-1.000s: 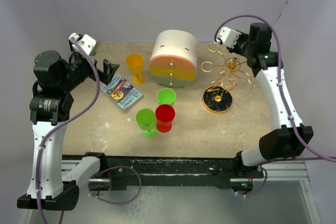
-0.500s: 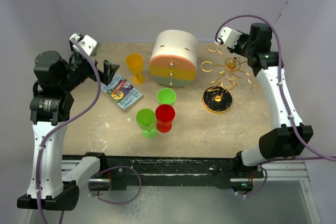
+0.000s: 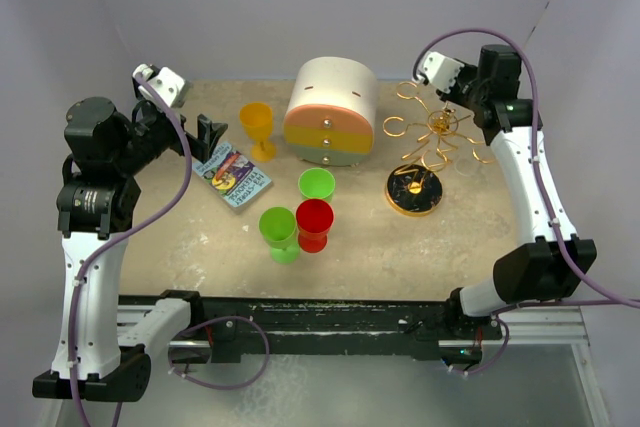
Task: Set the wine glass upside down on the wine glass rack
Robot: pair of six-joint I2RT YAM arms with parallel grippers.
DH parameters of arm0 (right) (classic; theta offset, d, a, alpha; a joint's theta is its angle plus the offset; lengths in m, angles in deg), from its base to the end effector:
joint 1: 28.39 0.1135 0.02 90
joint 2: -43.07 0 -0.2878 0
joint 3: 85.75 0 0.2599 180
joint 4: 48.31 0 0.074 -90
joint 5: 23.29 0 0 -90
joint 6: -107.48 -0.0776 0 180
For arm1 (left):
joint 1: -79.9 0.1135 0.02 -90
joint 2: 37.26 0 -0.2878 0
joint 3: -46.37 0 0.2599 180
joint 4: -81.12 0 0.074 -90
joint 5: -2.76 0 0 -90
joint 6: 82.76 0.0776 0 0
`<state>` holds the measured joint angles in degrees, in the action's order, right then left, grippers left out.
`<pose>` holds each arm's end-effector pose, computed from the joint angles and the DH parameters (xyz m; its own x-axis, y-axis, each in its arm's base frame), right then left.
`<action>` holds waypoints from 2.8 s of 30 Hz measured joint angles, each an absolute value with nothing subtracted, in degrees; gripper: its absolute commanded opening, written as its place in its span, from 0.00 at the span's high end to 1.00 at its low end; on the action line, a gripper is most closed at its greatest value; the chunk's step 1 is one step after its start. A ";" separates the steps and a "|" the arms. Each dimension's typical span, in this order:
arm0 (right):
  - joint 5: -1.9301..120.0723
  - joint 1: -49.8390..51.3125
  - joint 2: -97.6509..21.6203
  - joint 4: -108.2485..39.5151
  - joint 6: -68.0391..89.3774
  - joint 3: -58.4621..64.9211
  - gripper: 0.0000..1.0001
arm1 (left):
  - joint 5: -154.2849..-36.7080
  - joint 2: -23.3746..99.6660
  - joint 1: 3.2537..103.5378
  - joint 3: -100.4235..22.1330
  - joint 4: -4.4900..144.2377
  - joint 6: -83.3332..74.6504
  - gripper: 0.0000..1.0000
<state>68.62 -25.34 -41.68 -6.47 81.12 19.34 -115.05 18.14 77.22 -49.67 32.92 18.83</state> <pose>0.3780 0.0175 0.4349 -0.1426 -0.9044 -0.4022 -0.3378 0.4264 -0.8391 0.1933 -0.0453 0.5009 -0.0276 0.1792 -0.9834 0.5195 0.8431 0.1390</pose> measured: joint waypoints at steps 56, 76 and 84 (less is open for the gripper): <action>63.82 -29.58 -30.28 -3.91 50.61 25.18 0.19 | -116.93 27.88 63.43 -41.04 22.87 31.07 0.08; 56.23 -29.58 -25.60 -3.48 46.06 20.94 0.16 | -116.10 36.15 53.33 -36.34 13.55 43.82 0.36; 56.23 -29.56 -25.53 -3.39 46.11 20.63 0.17 | -113.89 39.25 50.75 -36.34 14.03 44.43 0.51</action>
<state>56.23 -29.56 -25.53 -3.39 46.11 20.63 -113.89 39.25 50.75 -36.34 14.03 44.43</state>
